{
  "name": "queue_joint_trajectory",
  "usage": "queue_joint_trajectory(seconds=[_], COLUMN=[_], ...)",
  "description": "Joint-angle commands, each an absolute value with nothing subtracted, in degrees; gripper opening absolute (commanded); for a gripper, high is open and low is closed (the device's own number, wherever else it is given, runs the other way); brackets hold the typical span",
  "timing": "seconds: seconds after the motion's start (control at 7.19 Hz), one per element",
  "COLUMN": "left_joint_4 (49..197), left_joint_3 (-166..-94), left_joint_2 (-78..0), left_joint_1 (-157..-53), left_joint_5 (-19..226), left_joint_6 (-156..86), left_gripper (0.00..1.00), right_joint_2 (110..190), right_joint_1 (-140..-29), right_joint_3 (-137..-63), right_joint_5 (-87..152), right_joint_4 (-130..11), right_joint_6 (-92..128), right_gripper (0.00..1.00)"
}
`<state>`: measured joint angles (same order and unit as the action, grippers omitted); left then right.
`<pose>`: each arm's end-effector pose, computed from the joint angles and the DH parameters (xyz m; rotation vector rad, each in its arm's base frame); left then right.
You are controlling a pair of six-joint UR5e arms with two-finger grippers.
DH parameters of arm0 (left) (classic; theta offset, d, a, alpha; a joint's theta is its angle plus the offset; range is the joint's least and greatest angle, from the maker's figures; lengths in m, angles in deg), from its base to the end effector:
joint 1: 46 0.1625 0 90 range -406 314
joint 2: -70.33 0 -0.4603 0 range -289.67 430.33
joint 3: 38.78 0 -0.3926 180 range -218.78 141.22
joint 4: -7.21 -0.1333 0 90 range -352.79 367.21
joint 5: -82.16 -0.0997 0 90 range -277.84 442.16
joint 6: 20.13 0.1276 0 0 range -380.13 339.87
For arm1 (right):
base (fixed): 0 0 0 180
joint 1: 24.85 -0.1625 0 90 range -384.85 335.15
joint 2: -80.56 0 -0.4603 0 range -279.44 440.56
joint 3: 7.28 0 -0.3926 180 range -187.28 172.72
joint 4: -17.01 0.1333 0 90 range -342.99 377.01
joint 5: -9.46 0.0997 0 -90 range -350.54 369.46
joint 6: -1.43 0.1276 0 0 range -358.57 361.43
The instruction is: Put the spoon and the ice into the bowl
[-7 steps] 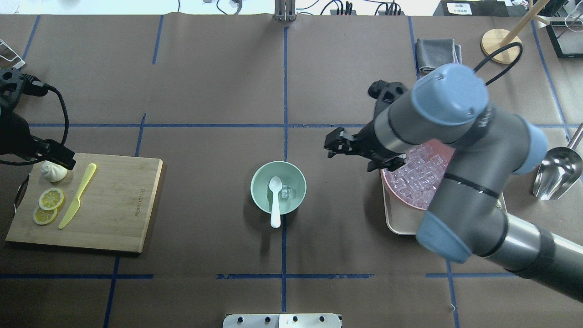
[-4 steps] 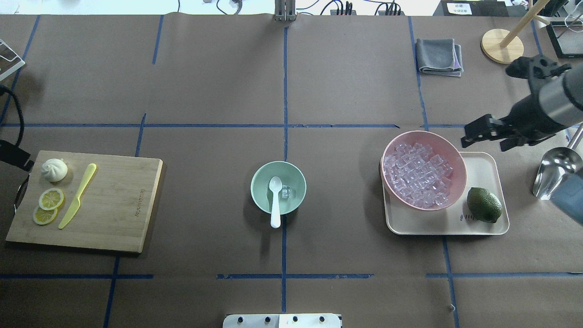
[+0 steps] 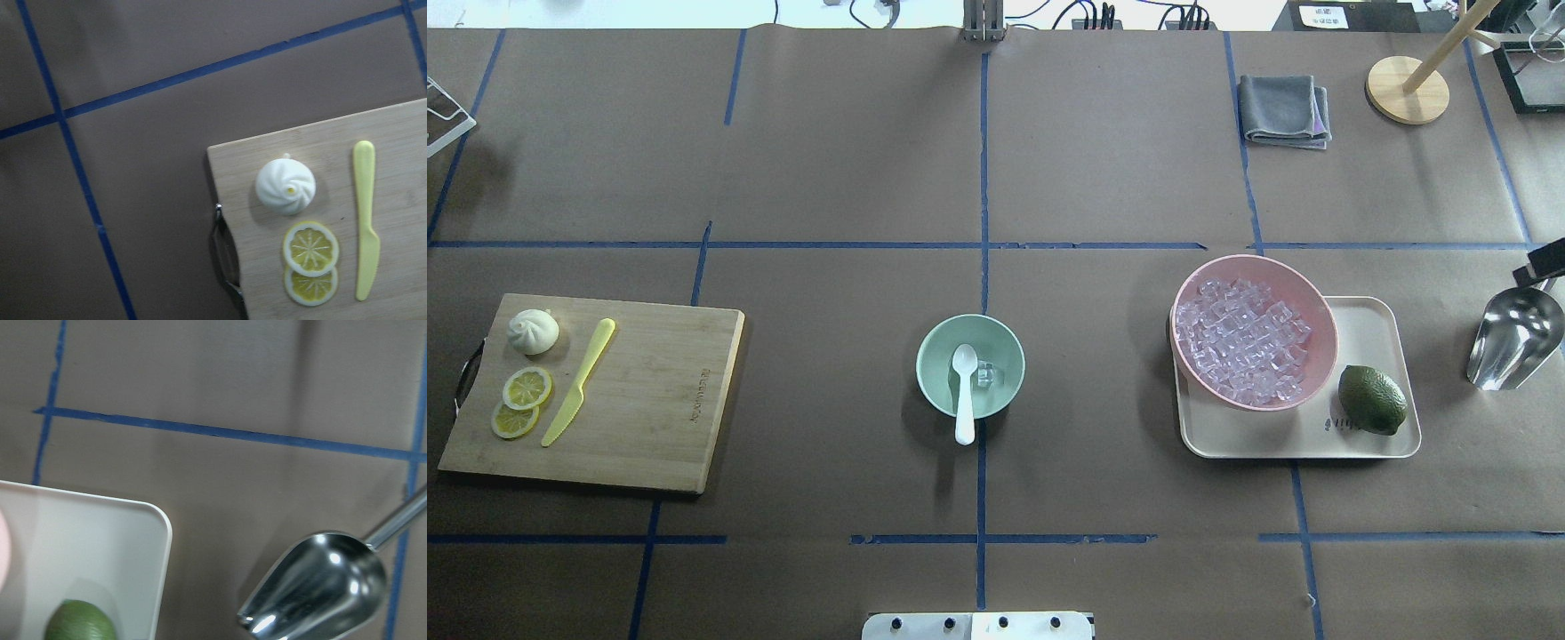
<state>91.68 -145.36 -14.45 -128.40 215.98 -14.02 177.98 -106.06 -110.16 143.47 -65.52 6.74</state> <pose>0.0152 -0.4535 0.6250 0.0871 0.7677 0.2662 -0.0245 -0.4506 0.6487 0.1190 -0.7858 -0.1442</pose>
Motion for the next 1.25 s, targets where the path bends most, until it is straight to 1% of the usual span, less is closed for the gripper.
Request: queue_joint_trajectory(seconds=[0.0, 0.28, 0.42, 0.7, 0.97, 1.11], left_joint_4=[88.6, 87.2, 87.5, 87.9, 87.8, 87.8], left_joint_3=[-141.9, -141.7, -142.3, -142.3, -145.0, -145.2], left_joint_2=[-15.2, -14.9, -14.7, -14.5, -12.5, -11.9], left_joint_1=[-133.7, -133.7, -133.7, -133.7, -133.6, -133.6], left_joint_5=[219.4, 219.4, 219.4, 219.3, 219.4, 219.4], left_joint_6=[-10.7, -13.9, -18.1, -18.9, -18.9, -18.9], left_gripper=[1.0, 1.0, 1.0, 1.0, 1.0, 1.0], right_joint_2=[176.6, 173.7, 173.6, 173.6, 173.4, 173.3], right_joint_1=[-111.3, -112.3, -112.0, -111.0, -109.1, -108.1], right_joint_3=[-106.4, -107.0, -107.1, -107.1, -107.2, -107.0], right_joint_5=[143.7, 143.7, 143.7, 143.7, 143.1, 142.8], right_joint_4=[-70.3, -76.3, -76.5, -77.8, -80.1, -80.1], right_joint_6=[-2.8, -3.7, -4.2, -4.2, -4.4, -4.5], right_gripper=[0.99, 0.99, 0.99, 0.99, 0.99, 0.99])
